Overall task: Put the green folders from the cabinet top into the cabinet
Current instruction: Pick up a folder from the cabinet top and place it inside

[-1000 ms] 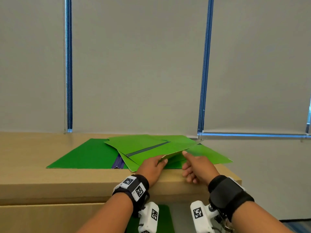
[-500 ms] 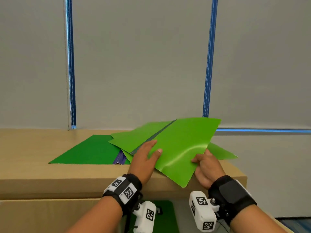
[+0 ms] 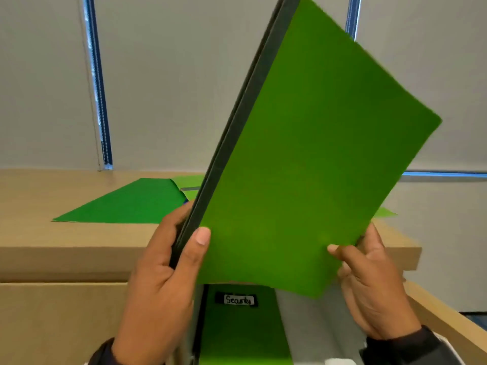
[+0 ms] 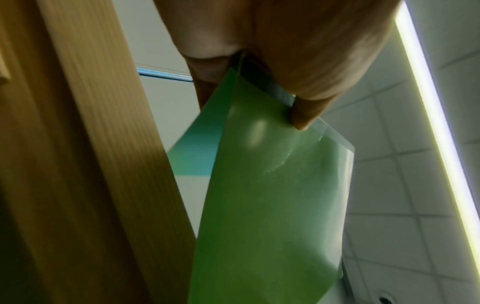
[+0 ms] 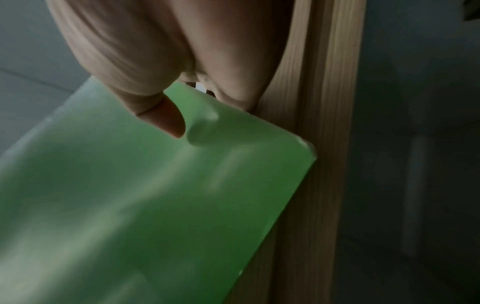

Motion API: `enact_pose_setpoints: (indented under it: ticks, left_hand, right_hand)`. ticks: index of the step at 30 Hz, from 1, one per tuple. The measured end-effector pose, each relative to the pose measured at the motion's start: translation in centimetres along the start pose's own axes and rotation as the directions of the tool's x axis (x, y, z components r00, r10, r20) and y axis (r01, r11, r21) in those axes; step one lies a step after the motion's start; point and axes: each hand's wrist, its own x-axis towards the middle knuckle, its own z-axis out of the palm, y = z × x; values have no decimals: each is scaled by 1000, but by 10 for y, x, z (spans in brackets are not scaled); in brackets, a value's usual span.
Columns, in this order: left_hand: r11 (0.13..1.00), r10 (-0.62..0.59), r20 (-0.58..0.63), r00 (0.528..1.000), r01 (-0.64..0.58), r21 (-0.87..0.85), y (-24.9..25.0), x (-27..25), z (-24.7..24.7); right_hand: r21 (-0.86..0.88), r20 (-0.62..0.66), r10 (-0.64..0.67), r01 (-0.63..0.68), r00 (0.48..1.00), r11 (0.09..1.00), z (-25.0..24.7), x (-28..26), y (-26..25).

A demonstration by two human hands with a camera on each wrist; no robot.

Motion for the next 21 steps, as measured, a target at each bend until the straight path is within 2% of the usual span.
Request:
enact_pose_setpoints:
  ticks: [3, 6, 9, 13, 16, 19, 21]
  left_hand:
    - [1000, 4, 133, 991, -4, 0, 11, -2, -11]
    - [978, -12, 177, 984, 48, -203, 5, 2, -21]
    - [944, -77, 131, 988, 115, -309, -1, 2, -15]
    - [879, -178, -100, 979, 112, -463, -9, 8, -9]
    - [817, -254, -134, 958, 138, -560, -12, 11, -11]
    - [740, -311, -2, 950, 241, -628, -21, 6, -12]
    - [728, -363, 84, 928, 339, -596, -34, -2, -11]
  right_hand:
    - [-90, 33, -72, 75, 997, 993, -1, -8, 0]
    - [-194, 91, -163, 178, 982, 965, -3, -8, -8]
    - [-131, 127, -163, 179, 978, 975, 0, -8, -13]
    - [-130, 137, -152, 170, 979, 977, 12, -12, -20]
    - [-136, 172, -160, 184, 972, 973, 17, -17, -28]
    - [-159, 167, -144, 171, 975, 972, 16, -20, -34]
    - [-163, 153, -103, 128, 983, 978, 10, -20, -34]
